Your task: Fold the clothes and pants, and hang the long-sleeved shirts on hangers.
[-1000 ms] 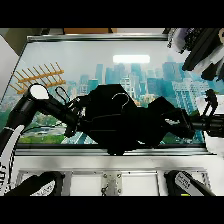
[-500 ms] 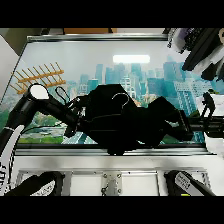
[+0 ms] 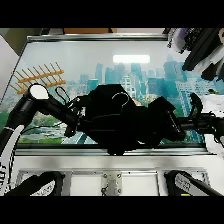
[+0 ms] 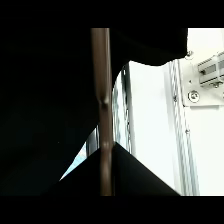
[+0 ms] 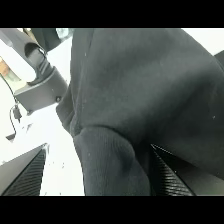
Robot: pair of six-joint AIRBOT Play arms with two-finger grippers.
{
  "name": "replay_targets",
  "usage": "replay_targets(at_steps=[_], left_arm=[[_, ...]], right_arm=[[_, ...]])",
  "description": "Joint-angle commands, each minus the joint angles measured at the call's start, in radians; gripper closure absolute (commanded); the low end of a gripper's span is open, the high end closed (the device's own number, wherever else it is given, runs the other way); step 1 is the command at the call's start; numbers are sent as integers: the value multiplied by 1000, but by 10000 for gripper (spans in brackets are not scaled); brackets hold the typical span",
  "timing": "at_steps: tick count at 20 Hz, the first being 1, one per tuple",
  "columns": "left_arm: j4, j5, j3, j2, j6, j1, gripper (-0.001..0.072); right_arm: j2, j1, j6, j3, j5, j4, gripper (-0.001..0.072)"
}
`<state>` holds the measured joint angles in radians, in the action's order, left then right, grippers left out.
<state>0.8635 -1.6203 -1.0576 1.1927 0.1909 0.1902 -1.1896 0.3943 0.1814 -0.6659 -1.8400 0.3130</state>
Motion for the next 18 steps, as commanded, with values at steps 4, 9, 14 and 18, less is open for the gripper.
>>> replay_targets(at_steps=[4, 9, 14, 18], left_arm=[[-1, 0, 0, 0, 0, -1, 694], [-1, 0, 0, 0, 0, -1, 694], [0, 0, 0, 0, 0, -1, 694], [0, -1, 0, 0, 0, -1, 694]], right_arm=[[-10, -16, 6, 0, 10, -22, -6], [-10, -16, 6, 0, 27, -18, -6], [-10, -15, 6, 0, 26, -23, -6], [-10, -15, 6, 0, 27, -23, -6]])
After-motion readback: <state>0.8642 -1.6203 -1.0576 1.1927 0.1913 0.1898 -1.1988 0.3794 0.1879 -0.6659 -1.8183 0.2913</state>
